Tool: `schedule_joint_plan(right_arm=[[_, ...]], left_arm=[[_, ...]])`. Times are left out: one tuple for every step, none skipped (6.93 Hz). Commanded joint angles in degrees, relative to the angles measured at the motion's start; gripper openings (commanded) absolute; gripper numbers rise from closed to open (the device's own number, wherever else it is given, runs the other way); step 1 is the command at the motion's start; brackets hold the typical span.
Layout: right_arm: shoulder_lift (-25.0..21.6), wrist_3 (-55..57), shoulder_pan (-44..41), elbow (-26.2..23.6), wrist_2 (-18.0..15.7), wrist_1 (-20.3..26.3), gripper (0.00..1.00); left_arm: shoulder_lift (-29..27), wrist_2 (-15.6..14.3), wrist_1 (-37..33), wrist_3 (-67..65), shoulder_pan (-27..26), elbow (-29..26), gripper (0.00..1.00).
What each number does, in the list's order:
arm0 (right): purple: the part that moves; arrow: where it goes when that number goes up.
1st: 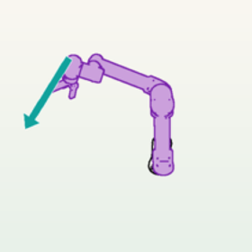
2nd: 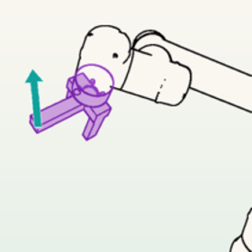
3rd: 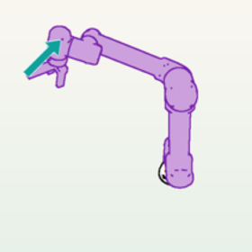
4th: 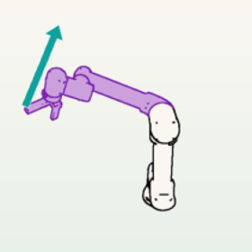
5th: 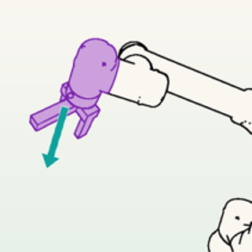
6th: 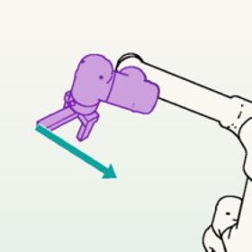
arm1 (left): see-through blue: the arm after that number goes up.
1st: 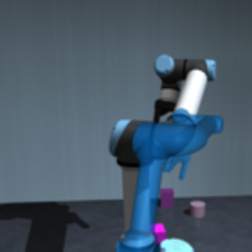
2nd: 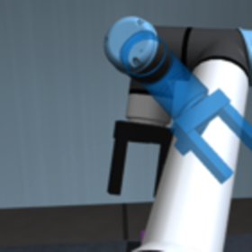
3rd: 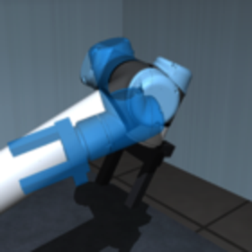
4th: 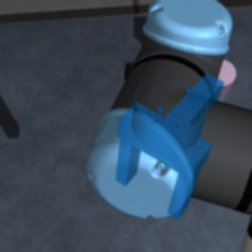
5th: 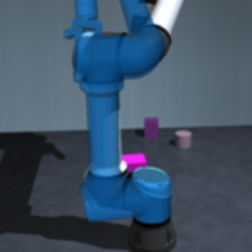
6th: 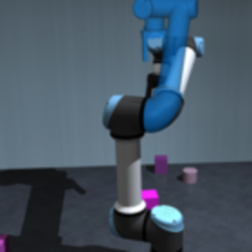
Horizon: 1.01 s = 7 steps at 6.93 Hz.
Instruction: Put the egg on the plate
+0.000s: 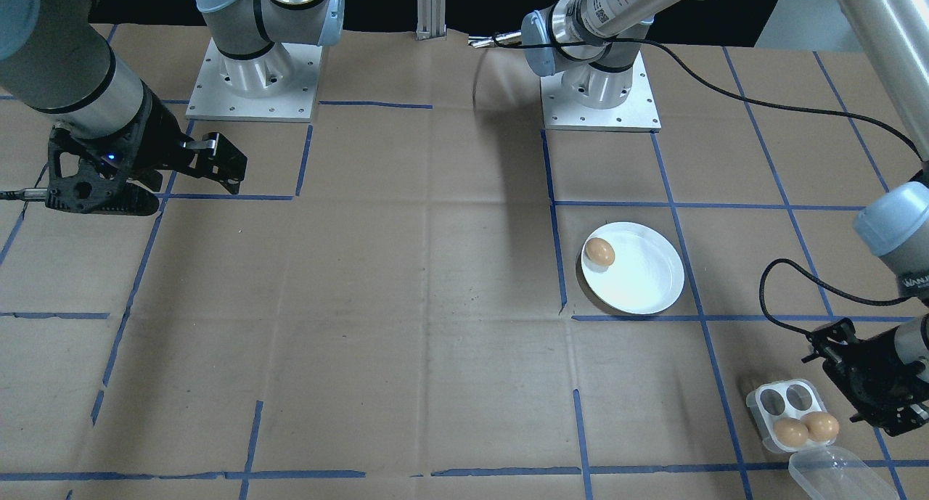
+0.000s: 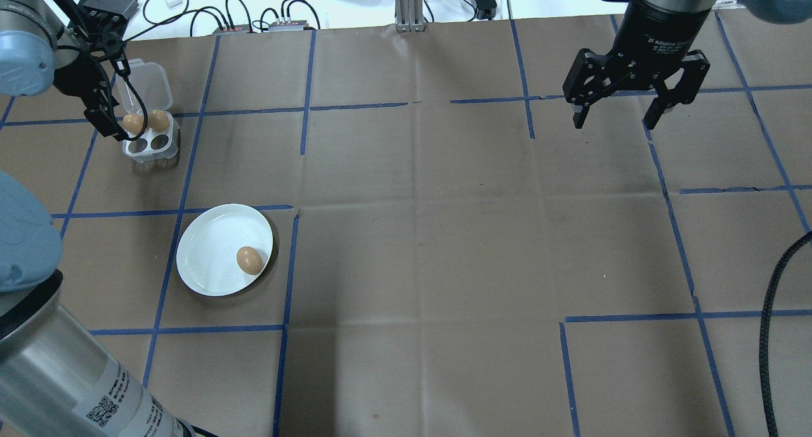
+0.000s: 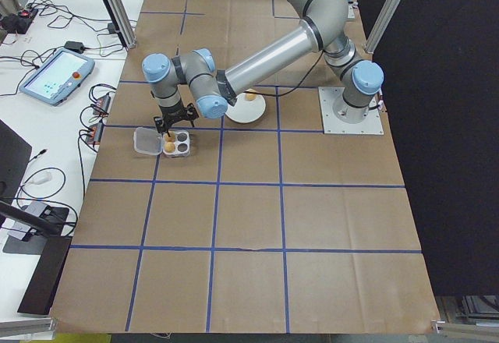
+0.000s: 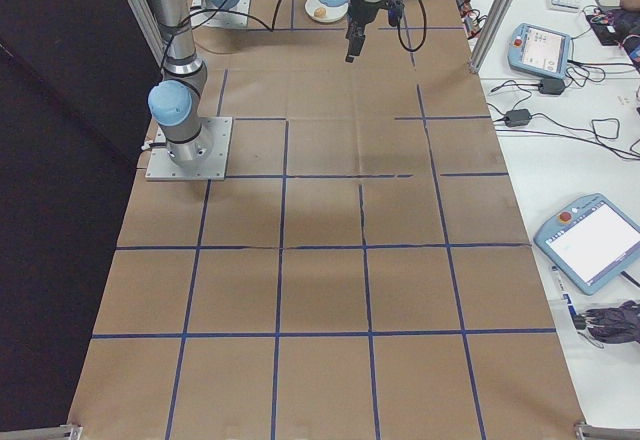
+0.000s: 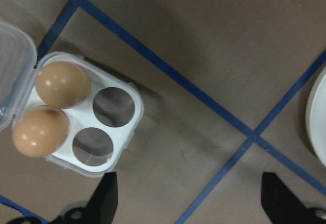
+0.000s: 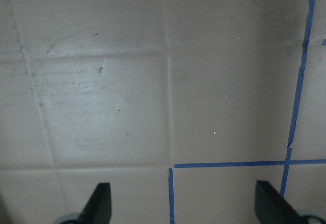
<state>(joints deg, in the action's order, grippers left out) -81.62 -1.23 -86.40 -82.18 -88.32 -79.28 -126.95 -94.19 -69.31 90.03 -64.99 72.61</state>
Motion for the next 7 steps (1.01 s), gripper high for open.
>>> schedule_joint_plan(right_arm=[[0.06,0.00,0.00,0.00,0.08,0.00,1.00],[0.06,0.00,0.00,0.00,-0.01,0.00,1.00],[-0.03,0.00,0.00,0.00,0.08,0.00,1.00],[-0.03,0.00,0.00,0.00,0.08,0.00,1.00],[0.06,0.00,0.00,0.00,-0.01,0.00,1.00],[0.06,0.00,0.00,0.00,-0.01,0.00,1.00],[-0.03,0.00,0.00,0.00,0.08,0.00,1.00]], left_arm=[[-4.25,0.23,4.17,1.55,0.04,-3.96,0.99],[-5.57,0.14,4.45,1.81,0.04,-4.40,0.99],[-6.02,0.14,5.23,1.73,0.04,-4.50,0.99],[-6.55,0.40,5.15,1.73,0.04,-4.32,0.99],[-6.90,0.06,4.37,1.64,0.04,-4.06,0.98],[-6.82,-0.12,4.02,1.73,0.04,-3.97,0.92],[-6.99,-0.12,4.01,1.64,0.04,-3.97,0.90]])
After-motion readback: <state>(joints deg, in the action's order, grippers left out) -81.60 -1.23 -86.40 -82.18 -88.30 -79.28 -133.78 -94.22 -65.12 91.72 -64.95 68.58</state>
